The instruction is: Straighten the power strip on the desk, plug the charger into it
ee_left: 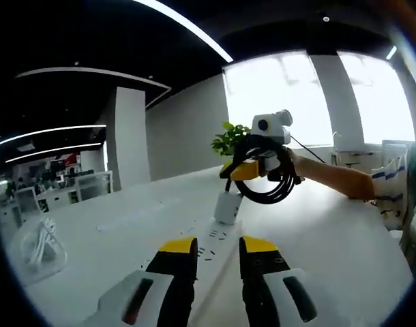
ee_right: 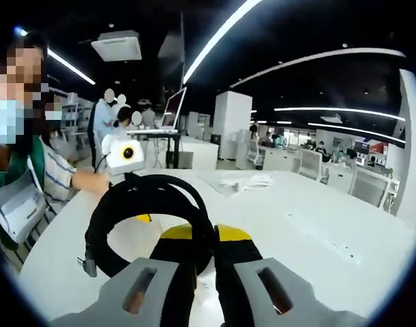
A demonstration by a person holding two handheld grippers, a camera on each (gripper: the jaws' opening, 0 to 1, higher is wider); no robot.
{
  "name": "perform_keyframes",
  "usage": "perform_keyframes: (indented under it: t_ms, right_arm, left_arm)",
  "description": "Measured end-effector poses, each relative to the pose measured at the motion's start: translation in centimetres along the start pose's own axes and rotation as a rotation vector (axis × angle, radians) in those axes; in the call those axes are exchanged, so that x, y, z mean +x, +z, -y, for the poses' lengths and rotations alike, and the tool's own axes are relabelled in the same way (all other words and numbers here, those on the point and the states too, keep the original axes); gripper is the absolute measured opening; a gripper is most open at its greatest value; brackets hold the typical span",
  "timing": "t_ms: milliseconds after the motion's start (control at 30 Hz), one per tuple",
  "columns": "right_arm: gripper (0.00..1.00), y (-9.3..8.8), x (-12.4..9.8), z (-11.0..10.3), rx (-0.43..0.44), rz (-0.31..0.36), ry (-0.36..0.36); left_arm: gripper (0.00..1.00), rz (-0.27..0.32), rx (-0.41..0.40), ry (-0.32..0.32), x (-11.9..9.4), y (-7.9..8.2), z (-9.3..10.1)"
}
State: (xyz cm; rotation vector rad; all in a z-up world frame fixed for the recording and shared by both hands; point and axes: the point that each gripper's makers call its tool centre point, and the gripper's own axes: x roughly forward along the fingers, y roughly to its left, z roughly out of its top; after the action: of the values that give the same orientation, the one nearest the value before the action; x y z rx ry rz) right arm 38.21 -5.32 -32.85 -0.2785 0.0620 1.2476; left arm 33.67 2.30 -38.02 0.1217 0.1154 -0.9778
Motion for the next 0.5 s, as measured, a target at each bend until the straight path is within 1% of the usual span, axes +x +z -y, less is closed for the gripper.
perform_keyframes:
  t_ms: [67,133,167,200,233,267,333,433,467,500]
  right_arm:
    - [0.07,0.1,0.4,-0.2,-0.025,-0.018,-0.008]
    - [0.07,0.0,0.2,0.1,-0.029,-0.029,-0.013]
    - [0.07,-0.1,-0.2,0.4,-0.018,-0.026,-0.014]
    - [0.07,-0.1,-0.4,0.5,0.021,-0.007,-0.004]
    - [0.07,-0.3,-0.7,0.9,0.031,-0.005,-0.016]
    - [0.07,-0.4,-0.9,1.0,0.040,-0.002,-0.010]
    - [0.07,-0.3,-0.6,0.7,0.050,0.001,-0.010]
    - [0.07,-0.1,0.2,0.2,0.030,-0.030,-0.025]
    - [0.07,-0.1,0.6,-0.2,0.016,-0.045,-0.022]
    - [0.07,0.0,0.7,-0.1,-0.002,-0.054,-0.031]
  left_arm:
    - [0.25,0.000,-0.001,-0.006,0.0,0.0,0.2]
    - [0.25,-0.005,0.003,-0.011,0.1,-0.1,0.4]
    - [0.25,-0.008,0.007,-0.011,0.2,-0.2,0.4]
    - [0.25,-0.013,0.011,-0.011,0.2,-0.3,0.4]
    - [0.25,-0.016,0.013,-0.011,0.2,-0.4,0.5]
    - [0.25,-0.018,0.015,-0.010,0.1,-0.4,0.5]
    - [0.25,-0.021,0.019,-0.008,0.2,-0.3,0.4]
    - [0.26,-0.026,0.035,0.001,0.1,-0.3,0.3]
    - [0.26,-0.028,0.037,0.003,0.1,-0.3,0.3]
    - [0.26,-0.028,0.038,0.004,0.0,-0.3,0.3]
